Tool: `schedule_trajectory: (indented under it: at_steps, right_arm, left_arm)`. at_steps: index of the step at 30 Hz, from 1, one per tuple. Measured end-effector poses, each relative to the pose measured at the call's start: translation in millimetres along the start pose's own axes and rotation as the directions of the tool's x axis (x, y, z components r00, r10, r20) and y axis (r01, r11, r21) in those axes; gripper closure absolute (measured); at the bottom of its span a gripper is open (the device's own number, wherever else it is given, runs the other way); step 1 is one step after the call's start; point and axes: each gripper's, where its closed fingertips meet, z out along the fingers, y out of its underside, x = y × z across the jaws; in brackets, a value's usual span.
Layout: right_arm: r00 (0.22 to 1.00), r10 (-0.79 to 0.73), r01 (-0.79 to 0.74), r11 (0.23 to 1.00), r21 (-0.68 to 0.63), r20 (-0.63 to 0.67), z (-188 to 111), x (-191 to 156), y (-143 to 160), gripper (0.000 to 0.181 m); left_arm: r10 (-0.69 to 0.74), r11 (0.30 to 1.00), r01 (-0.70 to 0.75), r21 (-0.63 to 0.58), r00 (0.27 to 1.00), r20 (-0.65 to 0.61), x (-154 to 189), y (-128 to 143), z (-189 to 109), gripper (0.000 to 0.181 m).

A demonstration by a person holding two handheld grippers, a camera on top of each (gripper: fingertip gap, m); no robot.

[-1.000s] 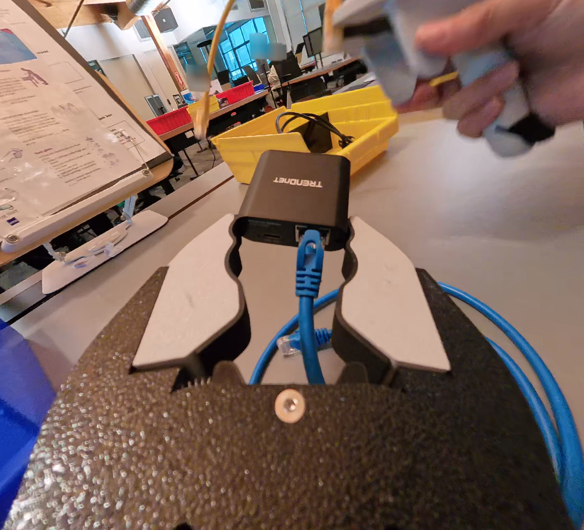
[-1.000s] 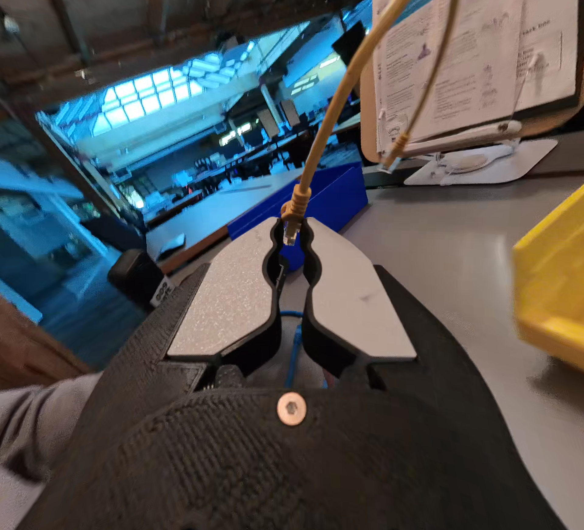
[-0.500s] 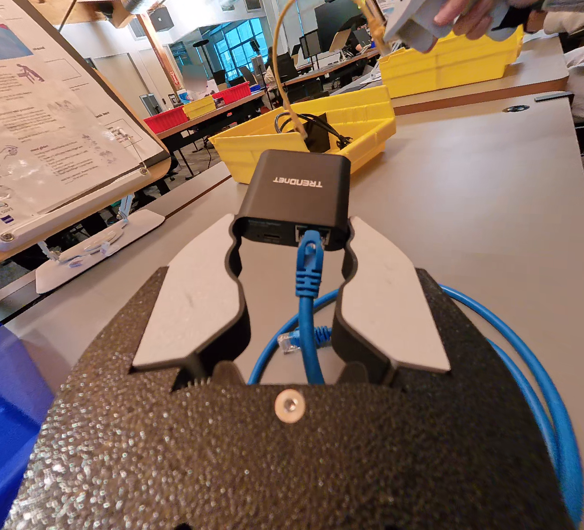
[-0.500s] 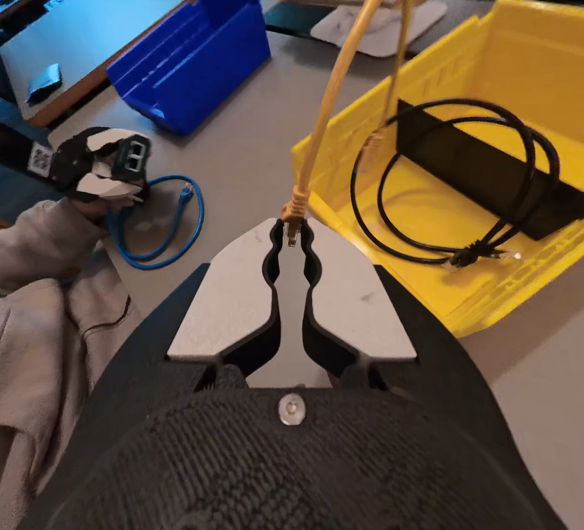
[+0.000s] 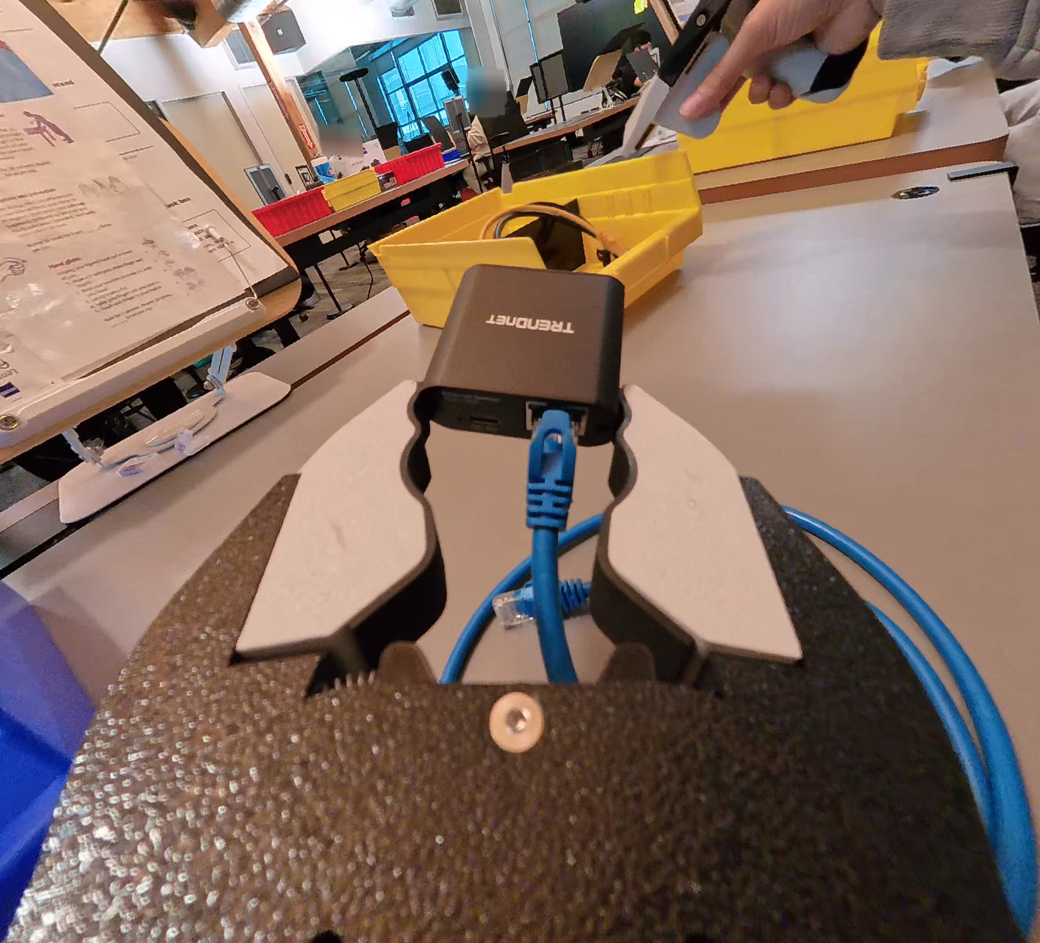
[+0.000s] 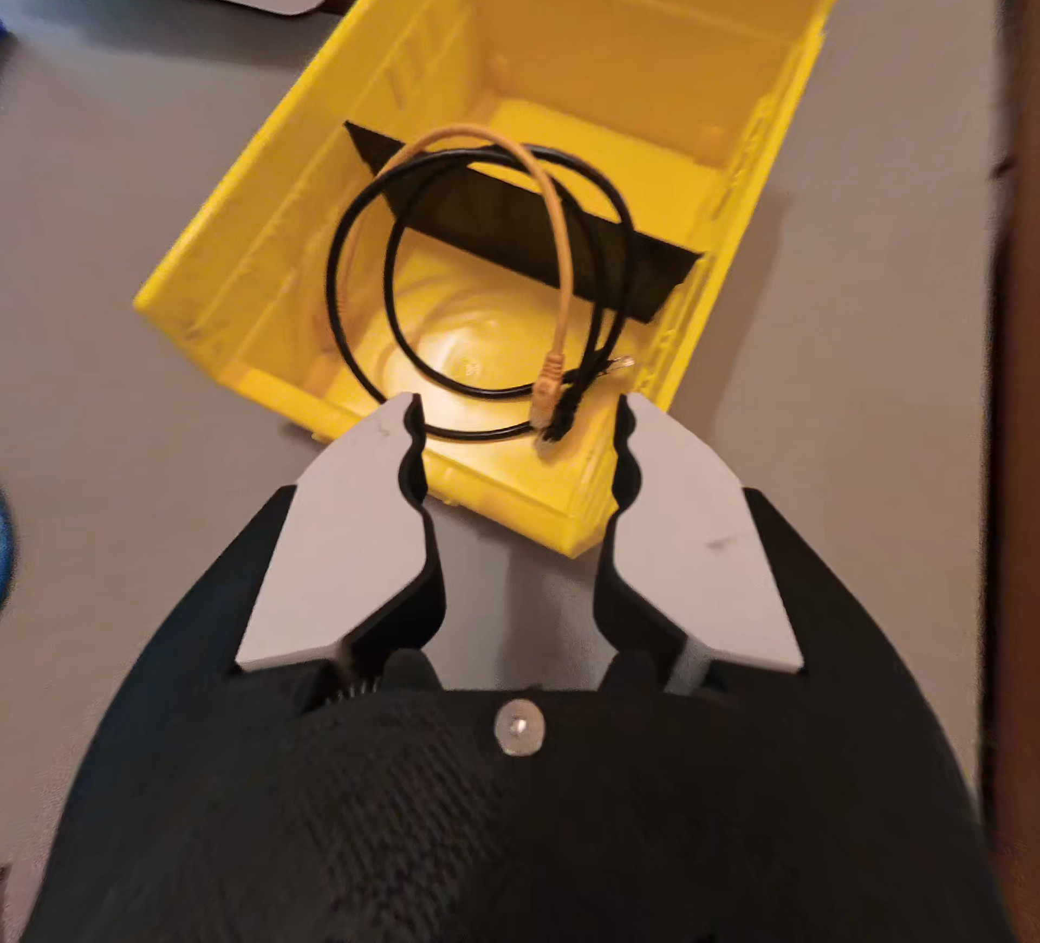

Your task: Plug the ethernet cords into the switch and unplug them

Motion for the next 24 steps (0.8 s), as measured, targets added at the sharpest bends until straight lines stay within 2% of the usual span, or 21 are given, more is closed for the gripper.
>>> schedule_trajectory:
  at_steps: [1,3,5,6,8,10,12,15,18,20,22,24]
  right_arm:
    - [0.999,-0.019,0.019,1.000,0.015,-0.028,-2.9,0.8,-2.6,0.113]
    - [0.999,-0.036,0.037,0.997,0.061,-0.018,-9.1,-11.4,-7.7,0.104]
    - [0.997,-0.050,0.044,0.993,0.109,0.056,-14.3,-38.6,-8.7,0.103]
    - [0.992,-0.040,0.023,0.990,0.142,0.118,-16.5,-58.4,-8.1,0.102]
    - [0.946,0.006,-0.079,0.974,0.213,0.324,-22.1,-115.3,-3.9,0.101]
    - [0.811,0.045,-0.228,0.942,0.245,0.583,-30.2,-187.2,5.3,0.101]
    - [0.613,0.081,-0.337,0.927,0.167,0.786,-35.5,-255.6,23.9,0.101]
    - [0.359,0.163,-0.363,0.932,-0.024,0.919,-30.8,-325.8,52.4,0.107]
    - [0.187,0.257,-0.388,0.906,-0.169,0.948,-28.8,-355.2,57.6,0.108]
    - [0.089,0.257,-0.415,0.888,-0.199,0.962,-39.4,-361.9,51.6,0.117]
    - [0.100,0.251,-0.425,0.886,-0.187,0.963,-39.4,-363.2,50.2,0.129]
    - [0.153,0.212,-0.425,0.896,-0.129,0.965,-36.5,-360.2,50.2,0.154]
  left_arm:
    - [0.000,1.000,0.000,-0.001,1.000,-0.001,0.1,0.1,0.0,0.120]
    - [-0.001,1.000,0.001,-0.002,1.000,-0.002,0.0,0.2,0.2,0.120]
    - [-0.001,1.000,0.001,-0.005,1.000,-0.003,0.2,0.6,0.6,0.120]
    - [0.000,1.000,0.000,-0.007,1.000,-0.003,0.4,0.8,0.8,0.120]
    - [0.003,1.000,-0.003,-0.009,1.000,-0.004,0.7,1.1,1.1,0.120]
    - [0.007,1.000,-0.008,-0.011,1.000,-0.005,1.0,1.5,1.6,0.120]
    - [0.012,1.000,-0.012,-0.005,1.000,-0.007,1.3,0.9,1.2,0.120]
    - [0.027,0.999,-0.026,0.045,0.999,-0.027,5.3,-5.0,-2.9,0.120]
    - [0.037,0.996,-0.030,0.087,0.996,-0.082,12.4,-10.8,-6.4,0.120]
    - [0.057,0.994,-0.044,0.101,0.991,-0.125,17.7,-13.3,-7.7,0.120]
    - [0.076,0.993,-0.063,0.098,0.987,-0.140,19.6,-13.5,-7.7,0.120]
    - [0.093,0.993,-0.082,0.084,0.987,-0.130,18.8,-11.5,-6.8,0.120]
